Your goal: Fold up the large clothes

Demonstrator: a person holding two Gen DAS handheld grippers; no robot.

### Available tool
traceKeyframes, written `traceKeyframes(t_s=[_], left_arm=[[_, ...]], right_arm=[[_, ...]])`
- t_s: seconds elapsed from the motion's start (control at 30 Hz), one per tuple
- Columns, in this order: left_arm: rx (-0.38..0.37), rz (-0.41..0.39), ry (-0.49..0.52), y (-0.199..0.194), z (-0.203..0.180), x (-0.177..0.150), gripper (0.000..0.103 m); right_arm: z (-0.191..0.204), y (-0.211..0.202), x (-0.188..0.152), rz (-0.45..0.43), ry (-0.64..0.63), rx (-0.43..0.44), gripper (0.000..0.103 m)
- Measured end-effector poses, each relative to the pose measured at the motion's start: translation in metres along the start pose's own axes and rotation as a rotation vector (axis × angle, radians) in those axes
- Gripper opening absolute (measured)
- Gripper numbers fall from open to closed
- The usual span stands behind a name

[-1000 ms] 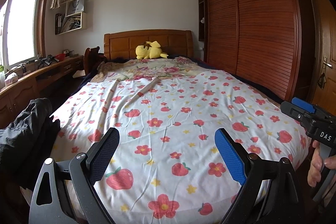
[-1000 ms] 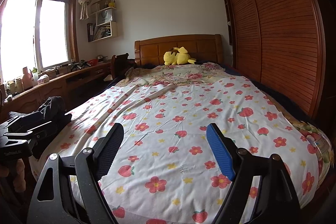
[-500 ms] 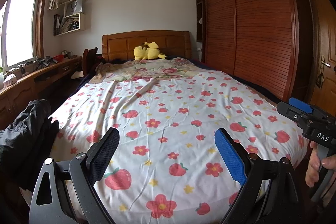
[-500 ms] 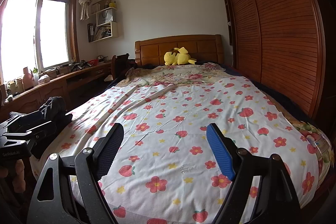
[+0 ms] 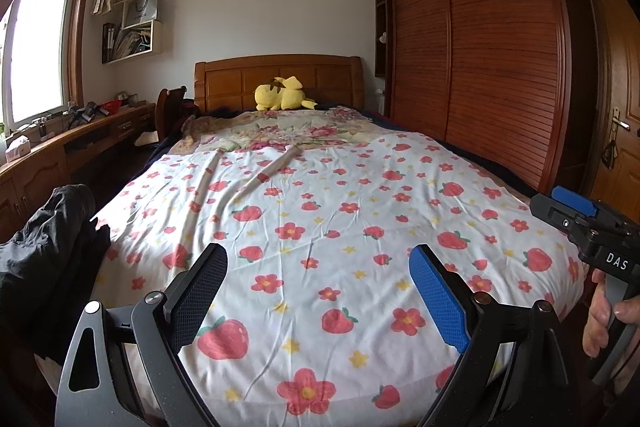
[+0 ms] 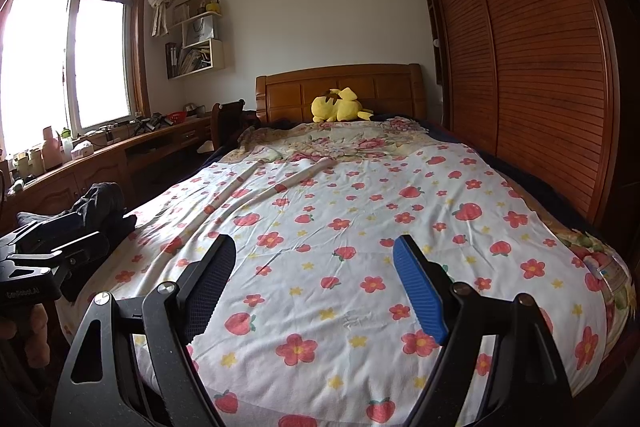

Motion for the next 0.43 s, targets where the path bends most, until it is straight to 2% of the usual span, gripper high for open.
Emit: traceKeyframes(t_s=[0.43], left_arm=[[0.0, -0.003, -0.002, -0.0004, 0.0002, -0.0004, 0.093]], right_arm=[[-0.0005, -0.0003, 0.0008, 0.0, -0.001, 0.0, 0.082]])
Point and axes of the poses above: each gripper's, at about its wrist camera, not at the fingertips, and y roughly the way its jaws point, z to its left, x to its top, the point moved 2 cm from there along y, roughly the way its jaws point, and after that the axes turned 8 degrees about -x, right-handed, at the moved point
